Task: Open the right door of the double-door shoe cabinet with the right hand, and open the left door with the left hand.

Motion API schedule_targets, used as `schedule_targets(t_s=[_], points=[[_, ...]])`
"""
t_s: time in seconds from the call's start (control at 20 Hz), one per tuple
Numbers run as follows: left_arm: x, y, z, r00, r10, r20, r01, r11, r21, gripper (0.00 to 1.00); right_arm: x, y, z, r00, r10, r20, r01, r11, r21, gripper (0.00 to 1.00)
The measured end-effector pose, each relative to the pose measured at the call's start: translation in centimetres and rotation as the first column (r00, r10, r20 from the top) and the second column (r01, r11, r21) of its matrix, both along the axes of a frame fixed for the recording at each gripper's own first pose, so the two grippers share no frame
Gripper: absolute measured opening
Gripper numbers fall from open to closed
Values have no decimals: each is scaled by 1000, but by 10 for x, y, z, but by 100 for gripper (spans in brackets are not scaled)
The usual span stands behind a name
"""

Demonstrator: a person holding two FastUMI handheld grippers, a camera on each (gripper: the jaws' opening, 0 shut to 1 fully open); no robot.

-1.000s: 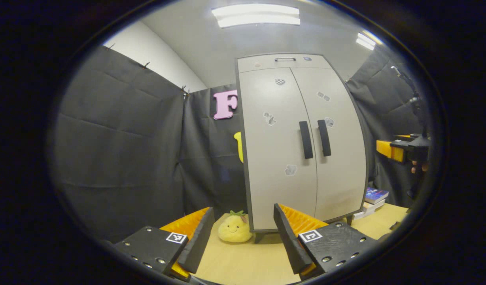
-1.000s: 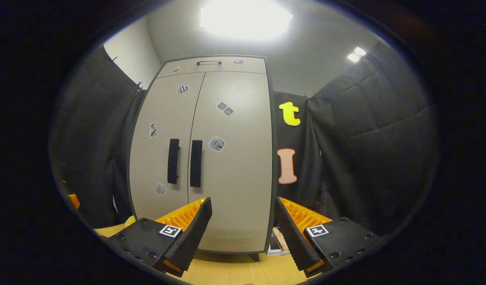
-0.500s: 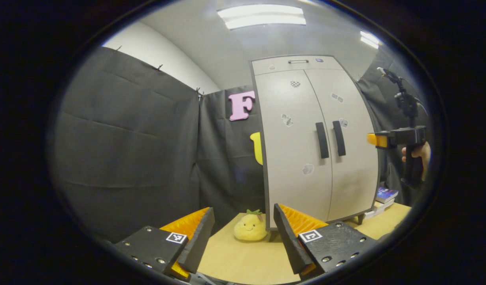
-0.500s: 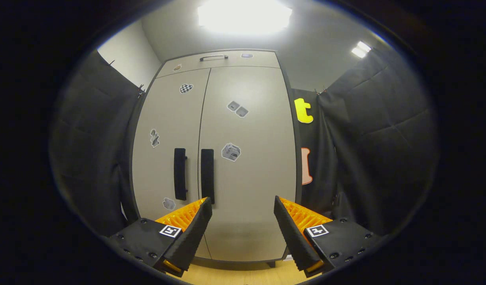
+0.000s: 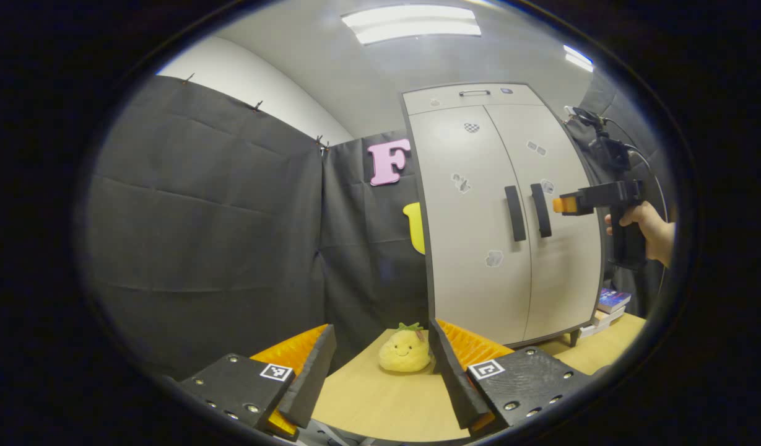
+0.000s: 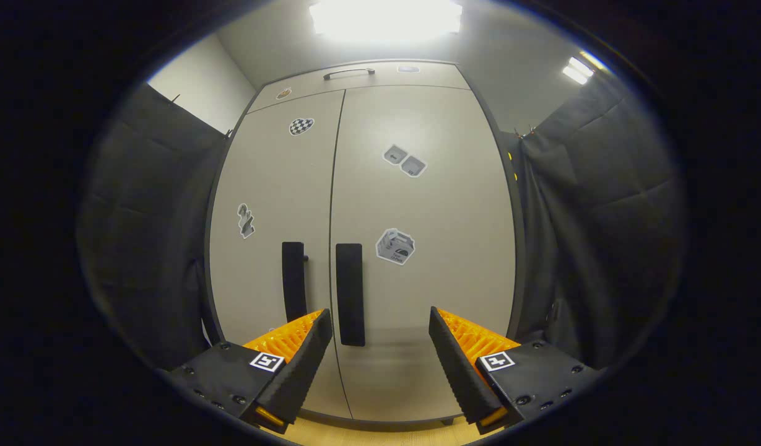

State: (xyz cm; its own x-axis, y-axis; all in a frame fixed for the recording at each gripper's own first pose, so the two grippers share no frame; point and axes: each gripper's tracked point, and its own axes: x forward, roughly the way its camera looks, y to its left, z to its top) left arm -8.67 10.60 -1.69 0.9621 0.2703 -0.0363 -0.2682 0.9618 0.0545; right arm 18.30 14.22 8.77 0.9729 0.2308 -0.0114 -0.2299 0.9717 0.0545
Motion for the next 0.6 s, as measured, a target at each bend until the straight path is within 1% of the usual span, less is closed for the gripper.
schedule_targets(t_s=[0.15,0.25,0.35,0.5,0.55,0.6], points=[[-4,2,-2,1000,19,-13,-20,1000,-8,87,20,13,-6,999,14,-45,-14,1000,-8,99],[-7,5,-2,999,36,-19,-36,999,-6,88,31,19,-10,997,15,-75,-15,1000,3,99],[-8,8,-1,999,50,-22,-50,999,-2,88,40,27,-10,995,37,-97,-35,999,24,99],[-14,26,-6,997,72,-28,-72,997,-4,87,51,32,-7,992,39,-117,-33,998,53,93],[-17,31,-7,996,78,-31,-78,997,-6,87,55,35,-4,992,45,-118,-38,998,55,87],[-19,33,-11,996,82,-33,-82,997,-8,87,58,38,-4,992,47,-119,-42,998,50,89]])
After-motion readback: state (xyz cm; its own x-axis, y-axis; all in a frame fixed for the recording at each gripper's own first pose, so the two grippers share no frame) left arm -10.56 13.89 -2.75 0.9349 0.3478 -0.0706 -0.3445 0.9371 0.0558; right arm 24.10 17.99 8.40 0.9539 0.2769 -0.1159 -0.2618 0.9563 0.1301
